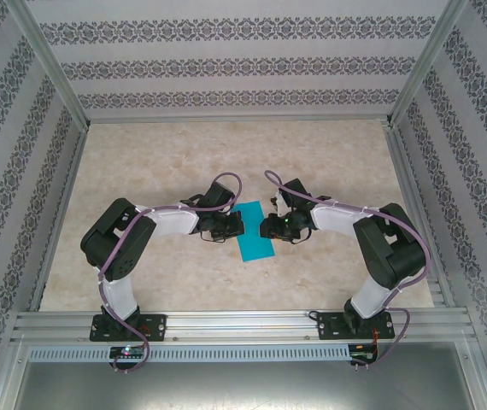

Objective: Fold a paper plane with a square sheet of paper (pick it up from the middle)
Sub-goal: Third fold the triangle at the center of the table.

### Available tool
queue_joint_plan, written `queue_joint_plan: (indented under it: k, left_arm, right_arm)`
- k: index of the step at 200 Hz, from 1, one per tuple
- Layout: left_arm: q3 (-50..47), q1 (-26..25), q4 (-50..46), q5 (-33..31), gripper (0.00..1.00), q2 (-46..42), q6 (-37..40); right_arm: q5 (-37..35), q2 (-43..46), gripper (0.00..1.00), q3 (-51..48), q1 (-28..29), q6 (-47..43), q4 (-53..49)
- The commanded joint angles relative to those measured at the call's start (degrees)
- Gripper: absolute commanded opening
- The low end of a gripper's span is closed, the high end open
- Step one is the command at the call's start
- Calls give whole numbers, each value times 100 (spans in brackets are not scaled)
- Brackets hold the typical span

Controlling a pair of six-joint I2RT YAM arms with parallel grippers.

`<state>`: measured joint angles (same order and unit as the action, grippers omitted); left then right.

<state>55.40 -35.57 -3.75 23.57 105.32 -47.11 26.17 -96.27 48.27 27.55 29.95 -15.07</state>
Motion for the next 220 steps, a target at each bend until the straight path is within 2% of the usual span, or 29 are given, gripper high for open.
queue_joint_plan:
  k: [1, 40, 66, 112, 220]
  left_arm:
    - [-322, 10, -386, -593, 0, 137, -159]
    - [-558, 38, -271, -724, 0, -59, -382]
    - [-669, 41, -230, -898, 0, -164, -529]
    - [-880, 99, -232, -1229, 0, -454, -760]
    - [-808, 103, -84, -763, 0, -239, -643]
  right_arm:
    - [34, 118, 38, 14, 110, -79, -335]
    - [-76, 907, 42, -347, -60, 337, -580]
    - [268, 1187, 43, -631, -26, 587, -534]
    - [237, 965, 42, -608, 146, 676, -488]
    - [269, 287, 32, -271, 364, 878, 17]
